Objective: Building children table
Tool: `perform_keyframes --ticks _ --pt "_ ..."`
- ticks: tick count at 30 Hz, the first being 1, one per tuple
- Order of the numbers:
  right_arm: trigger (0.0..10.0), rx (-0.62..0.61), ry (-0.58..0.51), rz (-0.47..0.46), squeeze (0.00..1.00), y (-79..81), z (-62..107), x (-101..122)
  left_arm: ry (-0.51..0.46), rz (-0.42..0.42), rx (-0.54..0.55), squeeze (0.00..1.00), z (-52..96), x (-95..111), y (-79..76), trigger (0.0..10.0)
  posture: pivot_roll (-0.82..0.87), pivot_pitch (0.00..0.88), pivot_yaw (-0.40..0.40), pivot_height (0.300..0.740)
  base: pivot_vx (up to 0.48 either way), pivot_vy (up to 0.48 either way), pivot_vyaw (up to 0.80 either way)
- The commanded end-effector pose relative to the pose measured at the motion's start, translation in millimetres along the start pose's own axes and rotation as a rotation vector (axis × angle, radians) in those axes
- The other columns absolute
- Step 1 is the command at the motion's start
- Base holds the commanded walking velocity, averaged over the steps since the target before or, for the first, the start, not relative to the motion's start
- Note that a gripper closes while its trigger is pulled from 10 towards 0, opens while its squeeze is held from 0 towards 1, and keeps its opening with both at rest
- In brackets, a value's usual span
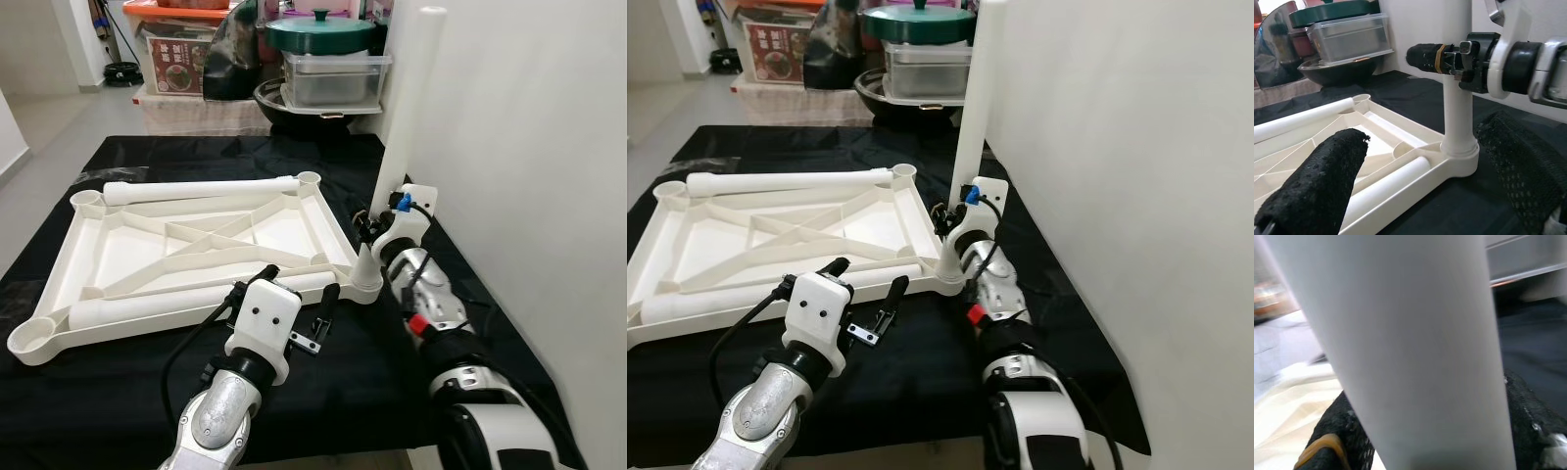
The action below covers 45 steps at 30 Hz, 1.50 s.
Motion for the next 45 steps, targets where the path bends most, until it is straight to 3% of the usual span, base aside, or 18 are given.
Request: perform_keyframes --ticks 1,4,5,10,15,16,25,27,28,29,32,34,36,37,38,43,44,45 --pt "10.0 0.278 0.023 -0.037 0.0 23.2 0.9 -1 0.003 -0.003 0.005 0.0 -1.9 -1 1.3 10.0 0.12 0.0 -0.082 0.74 0.0 0.0 0.0" --pt "10.0 0.418 0.042 -0.035 0.0 27.7 6.2 0 0.001 -0.005 0.007 0.0 -2.2 -1 1.9 10.0 0.13 0.0 -0.083 0.74 0.0 0.0 0.0" --pt "10.0 0.606 0.082 -0.021 0.0 35.4 14.0 0 0.0 -0.007 0.008 0.0 -2.2 0 2.4 10.0 0.13 0.0 -0.081 0.74 0.0 0.0 0.0" --pt "10.0 0.849 0.138 0.033 0.0 49.9 24.3 -5 0.001 -0.005 0.008 0.0 -2.3 -1 2.1 10.0 0.13 0.0 -0.085 0.74 0.0 0.0 0.0" --pt "10.0 0.879 0.153 0.065 0.0 55.6 21.9 -9 0.001 -0.009 0.009 0.0 -2.1 -1 2.3 10.0 0.13 0.0 -0.085 0.74 0.0 0.0 0.0" --pt "0.0 0.841 0.158 0.09 0.0 56.5 16.6 -11 0.0 -0.009 0.01 0.0 -1.9 0 2.4 10.0 0.13 0.0 -0.089 0.74 0.0 0.0 0.0" --pt "0.0 0.614 0.113 0.107 0.0 45.5 2.3 -8 0.001 -0.006 0.009 0.0 -0.8 -1 1.4 10.0 0.13 0.0 -0.087 0.74 0.0 0.0 0.0" --pt "0.0 0.367 0.122 0.184 0.0 28.6 -5.7 -9 0.0 -0.005 0.01 0.0 -1.1 -1 1.5 10.0 0.13 0.0 -0.084 0.74 0.0 0.0 0.0" --pt "0.0 0.367 0.122 0.184 0.0 28.6 -5.7 -9 0.0 -0.005 0.01 0.0 -1.1 -1 1.5 10.0 0.13 0.0 -0.084 0.74 0.0 0.0 0.0" --pt "0.0 0.185 0.14 0.203 0.0 14.3 -8.2 -10 0.0 -0.006 0.01 0.0 -1.1 -1 1.6 10.0 0.13 0.0 -0.082 0.74 0.0 0.0 0.0" --pt "0.0 0.067 0.151 0.213 0.0 4.9 -8.5 -11 0.001 -0.007 0.01 0.0 -1.2 -1 1.8 10.0 0.13 0.0 -0.079 0.74 0.0 0.0 0.0" --pt "0.0 -0.403 0.214 0.268 0.0 -40.1 7.4 -14 0.002 -0.005 0.005 0.0 -1.1 -2 0.5 10.0 0.12 0.0 -0.075 0.74 0.0 0.0 0.0" --pt "0.0 -0.693 0.24 0.284 0.0 -61.4 26.7 -16 0.002 -0.003 0.002 0.0 -1.2 -2 -0.4 10.0 0.12 0.0 -0.077 0.74 0.0 0.0 0.0" --pt "0.0 -0.693 0.24 0.284 0.0 -61.4 26.7 -16 0.002 -0.003 0.002 0.0 -1.2 -2 -0.4 10.0 0.12 0.0 -0.077 0.74 0.0 0.0 0.0" --pt "0.0 -0.806 0.249 0.258 0.0 -61.5 36.4 -20 0.002 -0.003 0.003 0.0 -1.2 -2 -0.6 10.0 0.12 0.0 -0.076 0.74 0.0 0.0 0.0" --pt "0.0 -0.865 0.248 0.207 0.0 -46.0 35.7 -28 0.0 -0.003 0.003 0.0 -1.3 -2 -0.8 10.0 0.12 0.0 -0.076 0.74 0.0 0.0 0.0" --pt "1.2 -0.828 0.219 0.16 0.0 -38.0 29.4 -29 0.0 -0.004 0.002 0.0 -1.3 -2 -1.0 10.0 0.12 0.0 -0.077 0.74 0.0 0.0 0.0" --pt "10.0 -0.801 0.197 0.128 0.0 -32.9 25.1 -28 0.001 -0.004 0.001 0.0 -1.4 -2 -1.1 10.0 0.12 0.0 -0.077 0.74 0.0 0.0 0.0"
Point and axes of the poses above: a point about 5 cm out from each wrist's last joint towards the gripper, its own z axis pointing back from the gripper into the wrist, its own x axis along the axis of the wrist's last joint, y = z × x, the point moved 2 cm from there along -z, pointing out of the wrist towards the gripper, and after that the axes turned 9 degrees about z, right-handed, at the moved point
